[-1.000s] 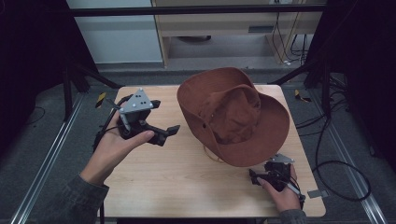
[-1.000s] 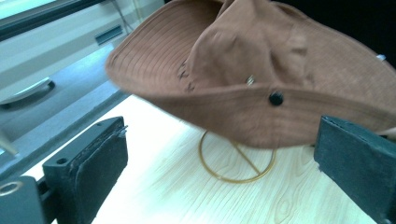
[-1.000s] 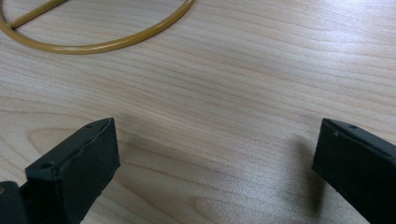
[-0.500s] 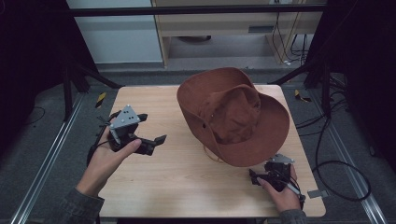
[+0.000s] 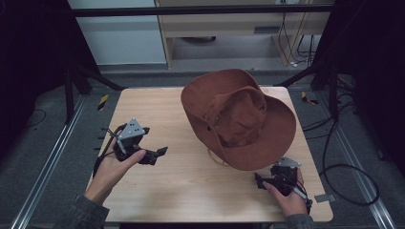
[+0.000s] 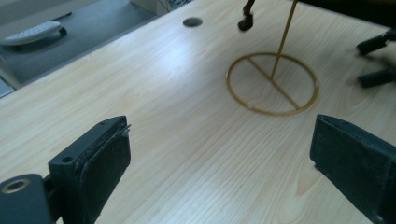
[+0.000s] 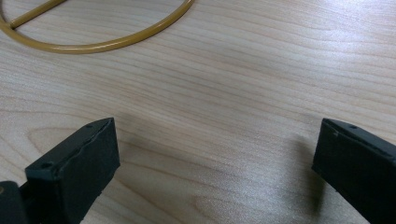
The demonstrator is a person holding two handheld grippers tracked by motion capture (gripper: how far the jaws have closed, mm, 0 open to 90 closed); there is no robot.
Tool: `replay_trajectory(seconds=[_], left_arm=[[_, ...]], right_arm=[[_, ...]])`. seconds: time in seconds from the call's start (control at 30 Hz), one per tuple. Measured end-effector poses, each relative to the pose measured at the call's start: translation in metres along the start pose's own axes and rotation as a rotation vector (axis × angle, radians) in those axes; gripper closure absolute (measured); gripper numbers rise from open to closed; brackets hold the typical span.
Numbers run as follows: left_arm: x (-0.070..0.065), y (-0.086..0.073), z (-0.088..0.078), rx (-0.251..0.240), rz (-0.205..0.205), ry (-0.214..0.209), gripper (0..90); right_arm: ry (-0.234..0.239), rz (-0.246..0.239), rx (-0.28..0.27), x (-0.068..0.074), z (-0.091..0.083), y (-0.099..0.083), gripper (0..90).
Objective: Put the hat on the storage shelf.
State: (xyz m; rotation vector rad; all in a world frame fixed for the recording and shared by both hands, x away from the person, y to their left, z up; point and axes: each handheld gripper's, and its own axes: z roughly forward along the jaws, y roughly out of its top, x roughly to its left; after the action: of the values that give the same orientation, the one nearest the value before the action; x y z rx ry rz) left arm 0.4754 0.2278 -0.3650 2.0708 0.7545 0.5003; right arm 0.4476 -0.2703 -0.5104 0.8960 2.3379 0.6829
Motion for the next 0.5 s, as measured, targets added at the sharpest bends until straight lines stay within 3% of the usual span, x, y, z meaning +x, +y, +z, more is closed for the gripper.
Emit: replay_trajectory(seconds=[0.27,0.5], left_arm=[[0.015,-0.029,0.012,0.028,-0.029,0.034,4.7],[0.018,-0.056,0.019,0.07,-0.042,0.045,4.1]], right_arm=[[0.0,0.0,0.0,0.0,0.0,0.0,0.5],[0.0,-0.001,0.0,0.0,0.0,0.0,0.5]])
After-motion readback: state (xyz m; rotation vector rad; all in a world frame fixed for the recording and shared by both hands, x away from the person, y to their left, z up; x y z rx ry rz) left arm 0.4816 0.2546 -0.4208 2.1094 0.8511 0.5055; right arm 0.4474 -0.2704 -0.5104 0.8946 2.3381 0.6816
